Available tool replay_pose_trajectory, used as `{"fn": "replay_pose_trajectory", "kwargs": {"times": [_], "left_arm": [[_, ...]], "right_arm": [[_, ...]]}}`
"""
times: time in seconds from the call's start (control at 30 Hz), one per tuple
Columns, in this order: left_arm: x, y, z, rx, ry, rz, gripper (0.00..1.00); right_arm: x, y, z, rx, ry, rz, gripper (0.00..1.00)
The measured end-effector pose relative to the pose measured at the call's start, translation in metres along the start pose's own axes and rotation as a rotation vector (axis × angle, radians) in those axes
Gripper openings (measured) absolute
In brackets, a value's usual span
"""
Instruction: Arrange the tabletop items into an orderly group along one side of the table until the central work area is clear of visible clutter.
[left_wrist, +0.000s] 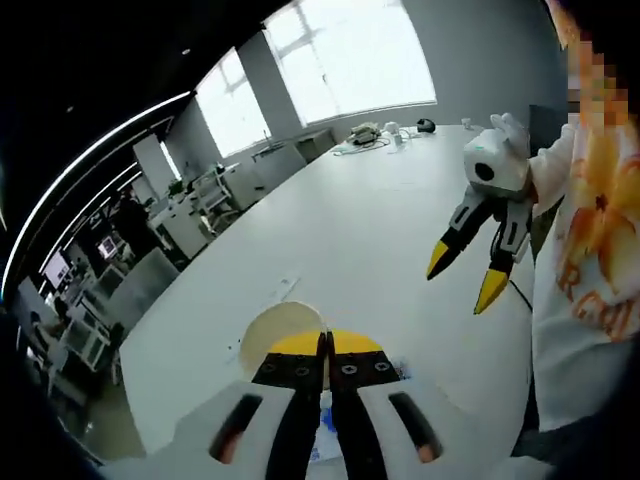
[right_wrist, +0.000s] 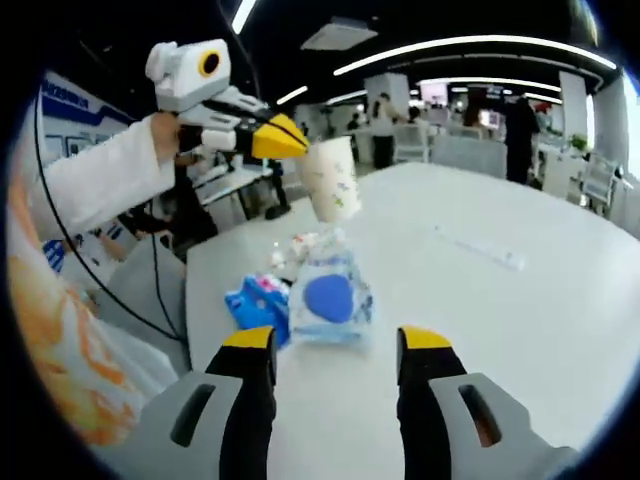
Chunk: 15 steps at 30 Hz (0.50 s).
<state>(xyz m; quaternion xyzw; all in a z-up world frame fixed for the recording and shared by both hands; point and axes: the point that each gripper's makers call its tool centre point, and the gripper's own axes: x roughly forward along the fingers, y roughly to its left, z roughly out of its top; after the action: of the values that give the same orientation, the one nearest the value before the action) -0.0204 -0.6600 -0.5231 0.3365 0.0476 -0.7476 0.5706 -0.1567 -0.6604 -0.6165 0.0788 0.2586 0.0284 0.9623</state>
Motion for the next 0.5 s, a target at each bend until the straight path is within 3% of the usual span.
{"fn": "replay_pose_trajectory", "kwargs": {"times": [0.17,0.37,0.5], "left_arm": [[0.011,0.028,-0.009,-0.022,0.03,0.027,0.0],[0.028,0.049,-0.023,-0.03,0.062,0.028,0.0],[0.047,0.062,-0.042,-0.1,0.093,0.016,0.0]], "right_arm": [[-0.001,-0.001,-0.011,0.024,0.018,-0.002,0.47],[0.001,-0.001,-0.017,0.038,0.036,0.006,0.47],[0.005,-0.002,-0.019,0.037,0.048,0.015,0.47]]}}
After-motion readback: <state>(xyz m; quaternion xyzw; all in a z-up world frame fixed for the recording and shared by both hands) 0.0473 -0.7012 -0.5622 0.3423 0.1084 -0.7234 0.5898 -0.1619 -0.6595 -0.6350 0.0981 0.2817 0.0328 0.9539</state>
